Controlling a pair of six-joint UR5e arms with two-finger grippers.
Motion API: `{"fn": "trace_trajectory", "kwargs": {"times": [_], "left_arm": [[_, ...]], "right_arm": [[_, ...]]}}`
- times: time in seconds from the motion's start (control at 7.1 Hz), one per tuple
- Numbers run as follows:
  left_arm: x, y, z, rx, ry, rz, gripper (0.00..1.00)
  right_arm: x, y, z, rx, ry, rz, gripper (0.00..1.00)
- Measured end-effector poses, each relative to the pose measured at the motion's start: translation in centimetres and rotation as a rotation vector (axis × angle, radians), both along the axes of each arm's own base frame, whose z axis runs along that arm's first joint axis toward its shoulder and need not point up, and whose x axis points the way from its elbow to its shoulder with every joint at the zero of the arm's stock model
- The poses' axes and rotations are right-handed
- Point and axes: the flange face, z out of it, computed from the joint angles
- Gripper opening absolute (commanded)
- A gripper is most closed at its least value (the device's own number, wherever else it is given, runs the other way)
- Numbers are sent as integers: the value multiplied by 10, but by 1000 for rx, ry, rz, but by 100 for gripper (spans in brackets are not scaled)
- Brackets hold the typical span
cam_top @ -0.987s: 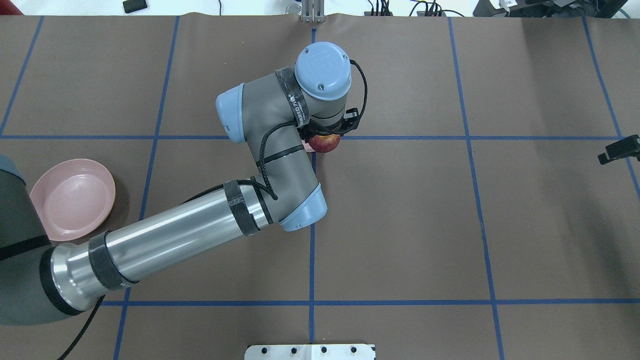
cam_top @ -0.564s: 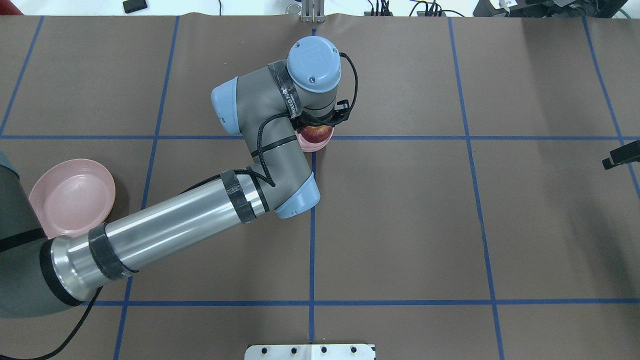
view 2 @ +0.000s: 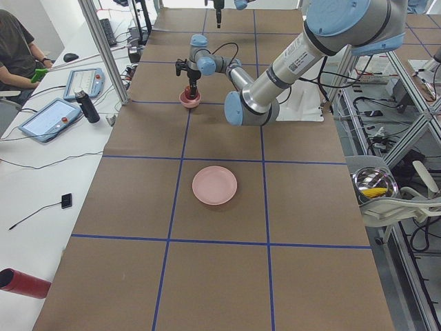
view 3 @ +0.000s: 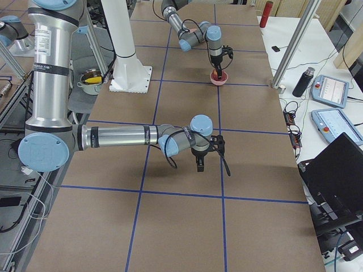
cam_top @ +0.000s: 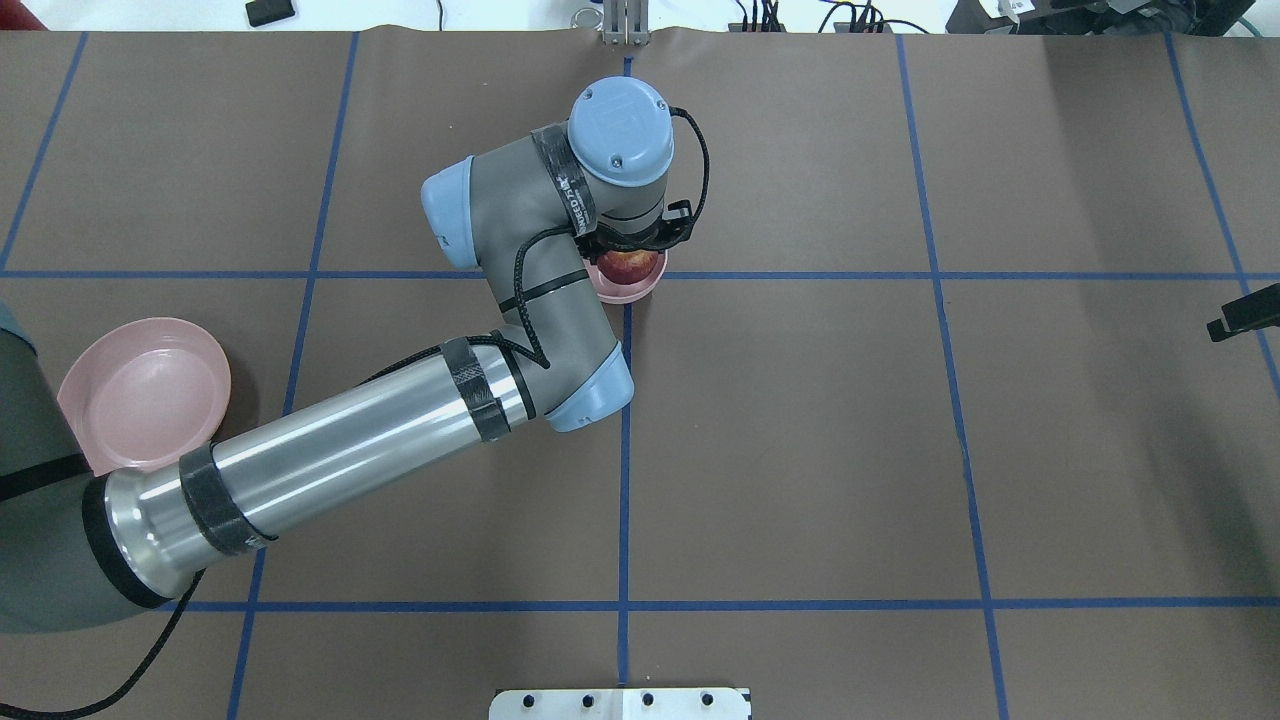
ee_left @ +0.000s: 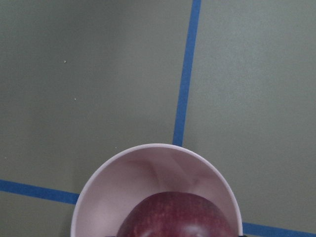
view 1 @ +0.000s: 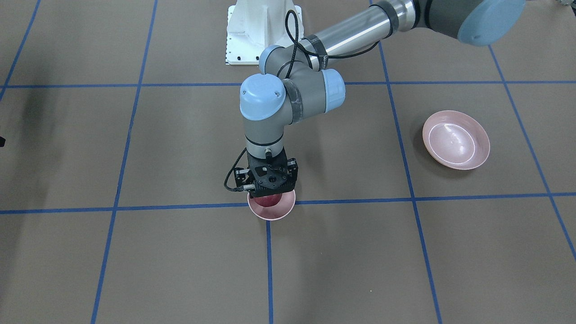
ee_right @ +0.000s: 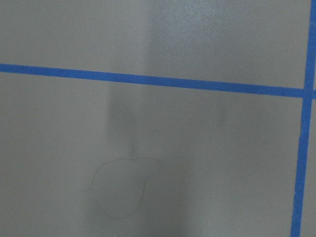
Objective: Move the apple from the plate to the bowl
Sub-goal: 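Lower the apple into the pink bowl and open the left gripper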
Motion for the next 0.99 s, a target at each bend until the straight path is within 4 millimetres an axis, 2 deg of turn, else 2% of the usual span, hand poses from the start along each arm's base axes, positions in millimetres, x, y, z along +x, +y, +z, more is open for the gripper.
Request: {"fn": "trace_trajectory", "kwargs": {"times": [0.14, 0.28, 0.42, 0.99], "left_arm": [[1, 0, 2, -3, -2, 0, 51], [2, 0, 5, -6, -5, 0, 86], [3, 0, 7, -8, -9, -1, 98], [3, 1, 6, -11, 0, -7, 98]], "right_arm": [[0, 0, 0, 0, 0, 0, 100], [0, 0, -1, 1, -1, 1, 100], [0, 0, -1, 2, -1, 1, 100], [0, 0, -2, 2, -2, 0, 100]]}}
